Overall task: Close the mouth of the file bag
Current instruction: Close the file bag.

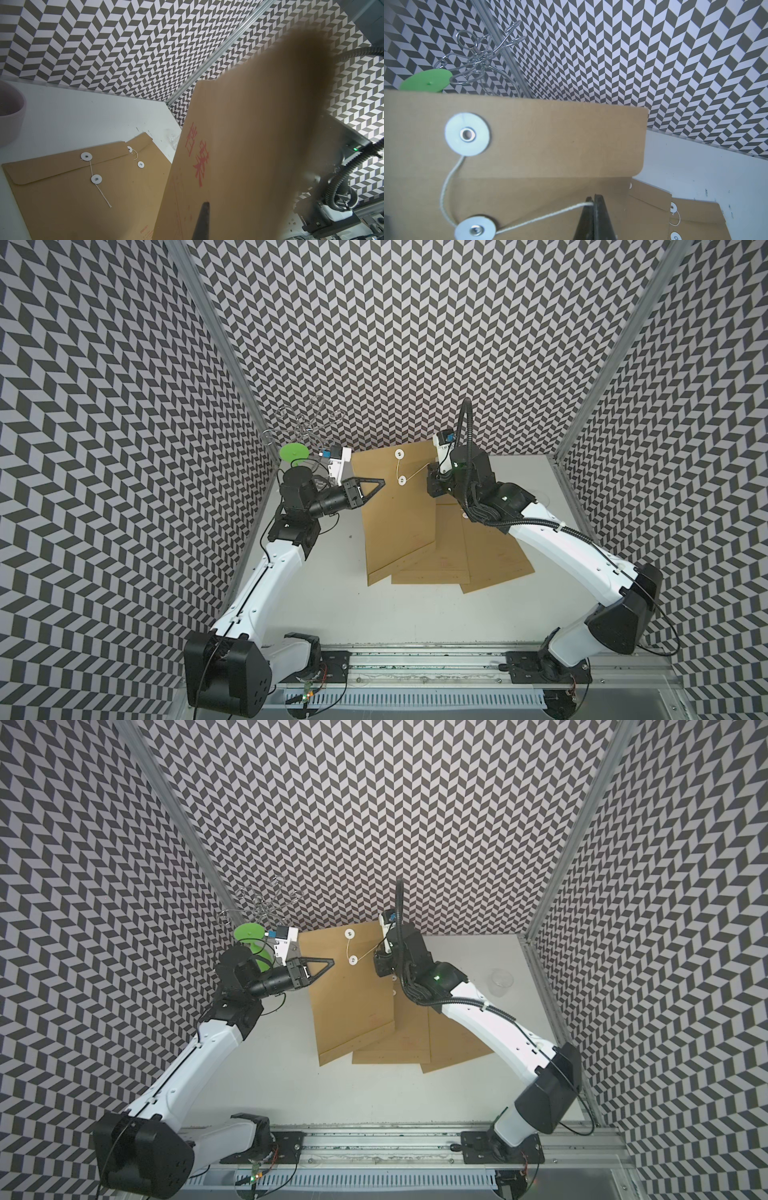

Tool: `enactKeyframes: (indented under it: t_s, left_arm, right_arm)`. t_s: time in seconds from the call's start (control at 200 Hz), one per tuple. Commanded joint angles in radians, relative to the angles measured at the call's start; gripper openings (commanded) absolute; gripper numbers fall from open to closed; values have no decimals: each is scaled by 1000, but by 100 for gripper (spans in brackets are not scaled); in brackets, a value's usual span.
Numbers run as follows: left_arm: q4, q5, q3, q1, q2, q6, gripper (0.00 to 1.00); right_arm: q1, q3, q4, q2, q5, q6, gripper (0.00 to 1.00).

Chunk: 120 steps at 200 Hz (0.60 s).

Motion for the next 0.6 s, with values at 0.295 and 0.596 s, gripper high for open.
enactKeyframes:
  t_s: [0.295, 0.596]
  left_arm:
    - [9, -24, -30, -50, -42, 16, 0]
    - [76, -46, -49, -70, -20, -10, 0]
  right_arm:
    - [52, 153, -14, 63, 52, -30, 0]
    - [172, 312, -109, 165, 121, -54, 0]
